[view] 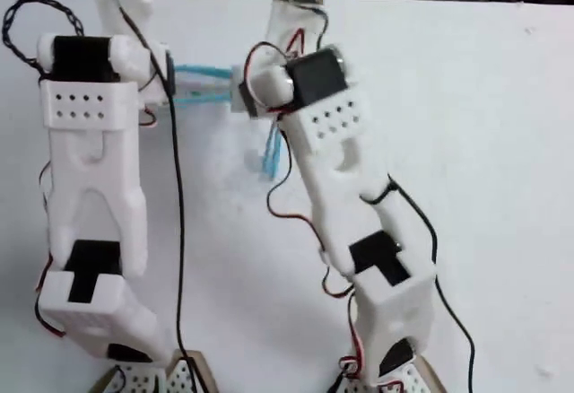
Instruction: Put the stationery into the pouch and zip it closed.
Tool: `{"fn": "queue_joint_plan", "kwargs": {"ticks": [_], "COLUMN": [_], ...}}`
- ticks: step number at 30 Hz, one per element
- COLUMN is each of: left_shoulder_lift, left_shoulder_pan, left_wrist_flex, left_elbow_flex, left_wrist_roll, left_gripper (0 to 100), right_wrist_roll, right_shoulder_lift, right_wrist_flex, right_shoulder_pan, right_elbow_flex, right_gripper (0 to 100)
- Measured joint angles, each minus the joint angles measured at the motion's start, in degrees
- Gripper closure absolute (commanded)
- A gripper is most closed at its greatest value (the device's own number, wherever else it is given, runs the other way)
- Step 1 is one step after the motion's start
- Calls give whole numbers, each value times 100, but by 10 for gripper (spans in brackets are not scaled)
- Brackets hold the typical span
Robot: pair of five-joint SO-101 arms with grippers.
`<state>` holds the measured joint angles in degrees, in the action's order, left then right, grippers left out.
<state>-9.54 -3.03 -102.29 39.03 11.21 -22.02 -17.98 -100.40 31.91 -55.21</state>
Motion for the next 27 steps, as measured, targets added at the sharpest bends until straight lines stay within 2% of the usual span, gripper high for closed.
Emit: {"fn": "queue_joint_plan", "kwargs": {"ticks": [3,5,10,13,18,22,27], "left_shoulder_lift": [0,0,0,0,0,0,0], "left_shoulder_pan": [0,0,0,0,0,0,0], "left_wrist_flex": [0,0,0,0,0,0,0], "left_elbow_flex": [0,0,0,0,0,0,0], "left_wrist_roll": [0,0,0,0,0,0,0], "left_gripper": [977,977,977,977,977,977,977], "right_wrist_roll": [325,642,1749,2312,3719,3965,4018], "right_shoulder_lift": [527,923,1758,2163,2910,3833,5292], "right_wrist_flex": [0,0,-9,-9,-9,299,1864], "right_shoulder_pan": [-18,-97,-440,-774,-1108,-1266,-1363], "right_elbow_flex": [-149,-176,-185,229,2295,4536,7525], "right_gripper": [971,908,680,669,712,713,713]}}
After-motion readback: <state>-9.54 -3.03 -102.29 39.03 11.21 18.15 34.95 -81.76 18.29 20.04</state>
